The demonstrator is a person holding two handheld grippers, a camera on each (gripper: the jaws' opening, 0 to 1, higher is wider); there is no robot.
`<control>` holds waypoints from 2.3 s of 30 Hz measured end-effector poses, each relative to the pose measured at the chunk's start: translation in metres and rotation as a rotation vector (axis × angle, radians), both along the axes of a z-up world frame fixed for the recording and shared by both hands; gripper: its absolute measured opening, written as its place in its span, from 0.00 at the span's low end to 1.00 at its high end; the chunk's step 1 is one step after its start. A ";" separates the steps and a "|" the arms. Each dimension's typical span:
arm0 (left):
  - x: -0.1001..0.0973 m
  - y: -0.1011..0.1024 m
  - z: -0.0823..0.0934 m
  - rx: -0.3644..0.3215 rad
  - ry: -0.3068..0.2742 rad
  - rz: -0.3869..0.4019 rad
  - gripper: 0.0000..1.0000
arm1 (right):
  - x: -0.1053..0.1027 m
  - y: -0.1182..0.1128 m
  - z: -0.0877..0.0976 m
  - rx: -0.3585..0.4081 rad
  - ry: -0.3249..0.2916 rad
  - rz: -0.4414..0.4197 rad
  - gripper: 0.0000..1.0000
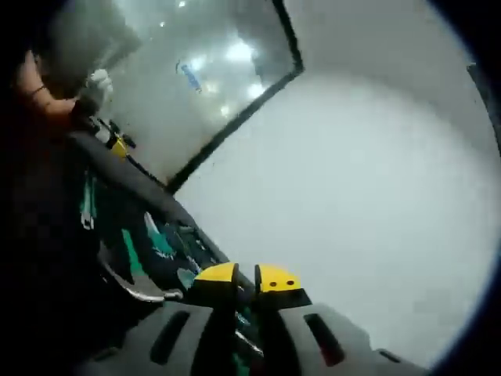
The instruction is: Pick up the tools and put them into their designated positions in the toolbox.
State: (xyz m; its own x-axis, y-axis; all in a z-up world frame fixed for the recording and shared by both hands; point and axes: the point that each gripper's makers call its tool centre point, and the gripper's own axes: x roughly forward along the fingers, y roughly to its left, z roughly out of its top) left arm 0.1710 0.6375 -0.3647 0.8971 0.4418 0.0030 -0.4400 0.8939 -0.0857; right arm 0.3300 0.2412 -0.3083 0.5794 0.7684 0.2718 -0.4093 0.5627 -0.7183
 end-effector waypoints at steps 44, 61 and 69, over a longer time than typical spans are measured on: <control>0.003 -0.002 -0.018 -0.058 -0.024 -0.131 0.17 | 0.034 -0.274 -0.055 -0.308 1.032 -0.405 0.00; 0.005 0.000 -0.025 -0.017 0.026 -0.126 0.17 | 0.084 -0.282 -0.080 -0.311 1.060 -0.451 0.00; 0.005 -0.003 -0.027 -0.003 0.046 -0.131 0.17 | 0.071 -0.285 -0.088 -0.409 0.993 -0.406 0.05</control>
